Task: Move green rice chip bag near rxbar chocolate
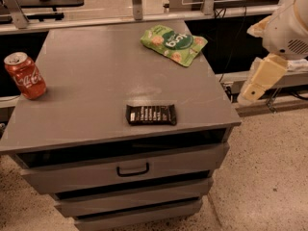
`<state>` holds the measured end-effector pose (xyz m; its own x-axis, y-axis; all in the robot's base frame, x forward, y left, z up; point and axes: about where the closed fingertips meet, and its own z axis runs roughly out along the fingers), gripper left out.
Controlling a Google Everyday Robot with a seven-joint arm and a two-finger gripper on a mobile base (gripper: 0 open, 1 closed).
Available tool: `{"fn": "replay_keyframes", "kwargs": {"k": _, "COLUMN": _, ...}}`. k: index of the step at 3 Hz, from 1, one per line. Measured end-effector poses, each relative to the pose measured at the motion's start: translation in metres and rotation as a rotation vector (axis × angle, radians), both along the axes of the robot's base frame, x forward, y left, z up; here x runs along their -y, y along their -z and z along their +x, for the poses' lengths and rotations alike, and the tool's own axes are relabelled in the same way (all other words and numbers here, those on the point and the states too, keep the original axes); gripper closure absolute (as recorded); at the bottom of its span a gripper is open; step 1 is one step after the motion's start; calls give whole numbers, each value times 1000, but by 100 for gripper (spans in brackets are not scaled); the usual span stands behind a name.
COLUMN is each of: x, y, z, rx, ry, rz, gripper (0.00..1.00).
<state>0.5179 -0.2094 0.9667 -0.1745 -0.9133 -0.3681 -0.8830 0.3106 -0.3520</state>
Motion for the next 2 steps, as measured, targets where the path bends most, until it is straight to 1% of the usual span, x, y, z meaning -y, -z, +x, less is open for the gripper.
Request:
{"fn": "replay_keyframes", "kwargs": {"k": 1, "x": -15, "y": 13, "z": 60, "rx": 82, "ry": -17, "rz": 132, "gripper": 0}}
{"fn": "replay_keyframes", "kwargs": {"k": 2, "x": -34, "y": 30, "z": 119, "rx": 141, "ry": -38, "rz": 247, "gripper": 0}}
